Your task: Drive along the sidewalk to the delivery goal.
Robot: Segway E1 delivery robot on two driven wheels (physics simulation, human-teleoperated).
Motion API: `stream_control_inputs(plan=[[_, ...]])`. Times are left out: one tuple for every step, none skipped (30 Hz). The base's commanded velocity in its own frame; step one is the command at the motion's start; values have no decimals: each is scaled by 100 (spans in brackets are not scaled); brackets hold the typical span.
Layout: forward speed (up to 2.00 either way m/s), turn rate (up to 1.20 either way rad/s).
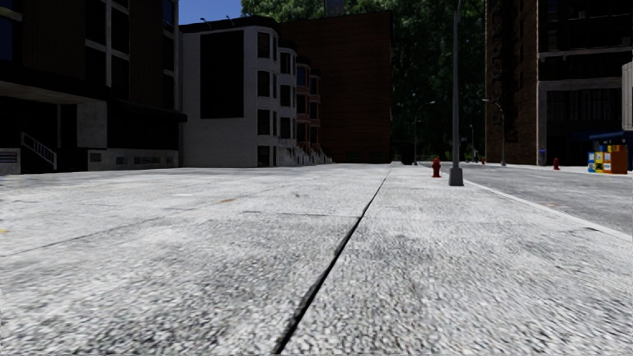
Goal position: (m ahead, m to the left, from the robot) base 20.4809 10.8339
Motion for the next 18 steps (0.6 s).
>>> stream_control_inputs(plan=[[199, 62], [199, 62], [199, 62], [200, 62], [200, 62], [200, 62], [200, 62], [200, 62], [200, 62], [200, 62], [200, 62], [200, 62], [200, 62], [200, 62], [200, 62], [200, 60], [200, 54], [200, 47]])
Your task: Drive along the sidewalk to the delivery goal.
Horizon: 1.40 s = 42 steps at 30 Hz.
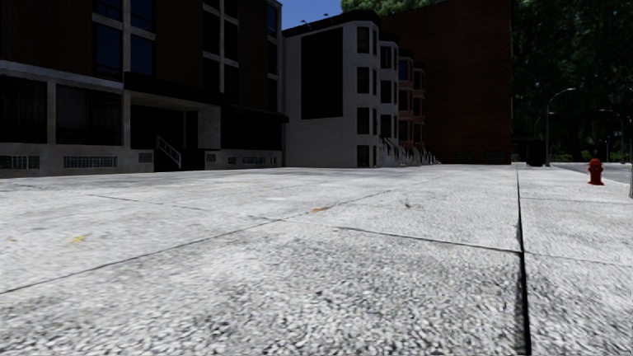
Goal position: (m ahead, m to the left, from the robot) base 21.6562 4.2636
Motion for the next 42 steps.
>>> stream_control_inputs(plan=[[200, 47], [200, 0], [200, 0], [200, 0], [200, 0], [200, 0], [200, 0], [200, 0], [200, 0], [200, 0], [200, 0], [200, 0], [200, 0], [200, 0], [200, 0], [200, 0], [200, 0], [200, 0], [200, 0], [200, 0], [200, 0], [200, 0], [200, 0], [200, 0], [200, 0], [200, 0], [200, 0], [200, 0], [200, 3], [200, 7], [200, 10], [200, 10], [200, 12], [200, 14], [200, 20], [200, 25], [200, 26], [200, 26], [200, 26], [200, 26], [200, 26], [200, 26]])
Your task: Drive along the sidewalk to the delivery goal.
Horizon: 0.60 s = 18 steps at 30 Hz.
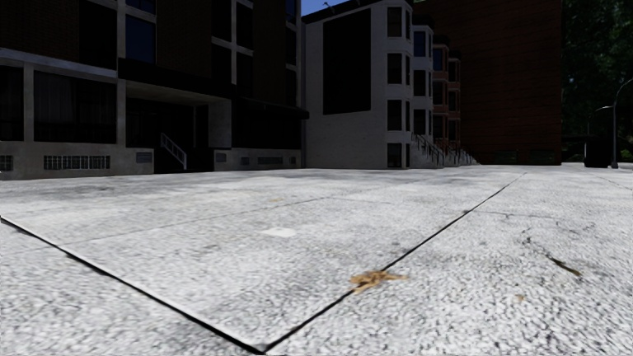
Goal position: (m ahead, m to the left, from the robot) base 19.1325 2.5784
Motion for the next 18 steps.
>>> stream_control_inputs(plan=[[200, 26], [200, 26], [200, 26], [200, 26], [200, 18], [200, 1], [200, 0], [200, 0], [200, 0], [200, 0], [200, 0], [200, 0], [200, 0], [200, 0], [200, 0], [200, 0], [200, 18], [200, 19]])
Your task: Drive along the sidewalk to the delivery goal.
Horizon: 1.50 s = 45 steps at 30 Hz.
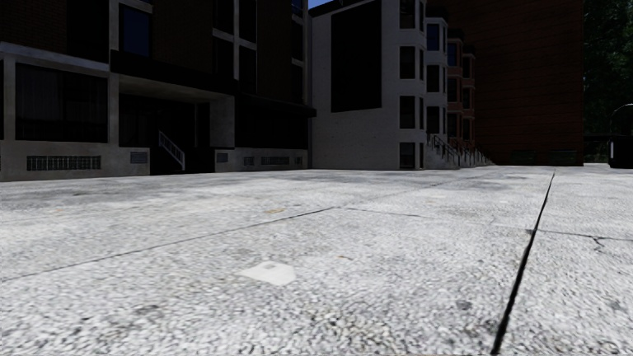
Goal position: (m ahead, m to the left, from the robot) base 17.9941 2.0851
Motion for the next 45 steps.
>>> stream_control_inputs(plan=[[200, 19], [200, 19], [200, 19], [200, 19], [200, 19], [200, 19], [200, 19], [200, 19], [200, 19], [200, 19], [200, 19], [200, 21], [200, 28], [200, 30], [200, 30], [200, 30], [200, 30], [200, 30], [200, 30], [200, 30], [200, 31], [200, 31], [200, 31], [200, 31], [200, 31], [200, 31], [200, 31], [200, 31], [200, 31], [200, 31], [200, 31], [200, 31], [200, 30], [200, 27], [200, 26], [200, 26], [200, 26], [200, 26], [200, 14], [200, 0], [200, 0], [200, 0], [200, 0], [200, 0], [200, 0]])
